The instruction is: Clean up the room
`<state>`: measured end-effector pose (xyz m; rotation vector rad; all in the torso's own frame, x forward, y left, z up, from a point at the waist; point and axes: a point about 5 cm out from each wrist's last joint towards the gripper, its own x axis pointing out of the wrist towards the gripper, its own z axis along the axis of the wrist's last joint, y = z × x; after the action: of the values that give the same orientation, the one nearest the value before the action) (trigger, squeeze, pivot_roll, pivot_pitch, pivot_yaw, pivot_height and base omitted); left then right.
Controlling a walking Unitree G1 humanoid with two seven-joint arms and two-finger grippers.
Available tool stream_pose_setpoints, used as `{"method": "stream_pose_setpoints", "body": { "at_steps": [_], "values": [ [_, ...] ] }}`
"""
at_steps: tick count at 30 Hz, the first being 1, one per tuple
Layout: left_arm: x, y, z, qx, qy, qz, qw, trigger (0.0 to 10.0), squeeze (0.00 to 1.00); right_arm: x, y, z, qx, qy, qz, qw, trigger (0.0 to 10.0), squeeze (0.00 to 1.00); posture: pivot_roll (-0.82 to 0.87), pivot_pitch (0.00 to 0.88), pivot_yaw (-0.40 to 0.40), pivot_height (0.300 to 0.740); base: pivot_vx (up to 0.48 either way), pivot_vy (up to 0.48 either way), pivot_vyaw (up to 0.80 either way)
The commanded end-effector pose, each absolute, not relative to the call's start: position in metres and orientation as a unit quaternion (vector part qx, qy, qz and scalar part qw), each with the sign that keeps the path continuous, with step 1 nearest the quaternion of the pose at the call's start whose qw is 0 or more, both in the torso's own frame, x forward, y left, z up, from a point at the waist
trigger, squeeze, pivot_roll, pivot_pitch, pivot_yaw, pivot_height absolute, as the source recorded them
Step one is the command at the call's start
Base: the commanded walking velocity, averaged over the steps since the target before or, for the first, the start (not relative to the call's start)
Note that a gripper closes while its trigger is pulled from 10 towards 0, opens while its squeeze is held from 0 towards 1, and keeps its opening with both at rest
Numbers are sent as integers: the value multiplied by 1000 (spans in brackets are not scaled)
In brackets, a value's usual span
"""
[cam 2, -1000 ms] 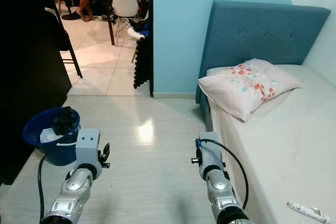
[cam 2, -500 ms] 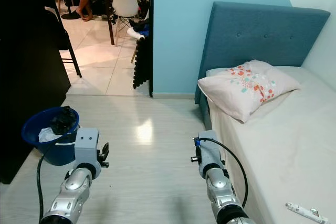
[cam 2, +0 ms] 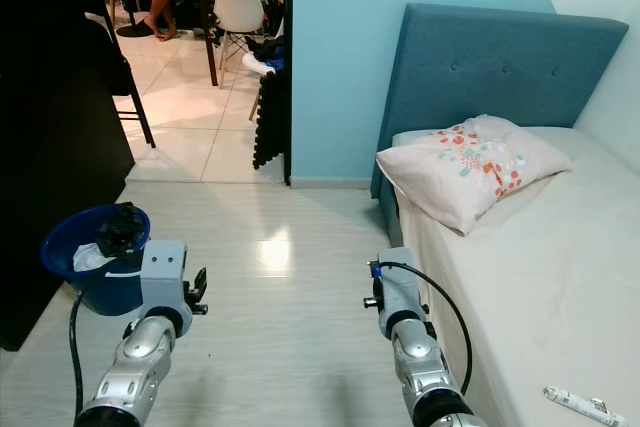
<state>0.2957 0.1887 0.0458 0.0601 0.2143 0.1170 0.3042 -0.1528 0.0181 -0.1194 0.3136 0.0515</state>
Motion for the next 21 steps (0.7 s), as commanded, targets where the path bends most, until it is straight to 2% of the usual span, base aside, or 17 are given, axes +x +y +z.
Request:
{"method": "stream_pose_setpoints", "body": {
  "at_steps": [1, 21],
  "values": [
    [300, 185, 51, 21, 99, 54, 993, 10000, 0, 304, -154, 18, -55, 155, 22, 986, 10000, 0, 79, 0, -100, 740, 322, 0, 0],
    [300, 187, 54, 17, 92, 56, 994, 10000, 0, 304, -153, 18, -52, 155, 20, 986, 10000, 0, 81, 0, -102, 740, 333, 0, 0]
  ]
}}
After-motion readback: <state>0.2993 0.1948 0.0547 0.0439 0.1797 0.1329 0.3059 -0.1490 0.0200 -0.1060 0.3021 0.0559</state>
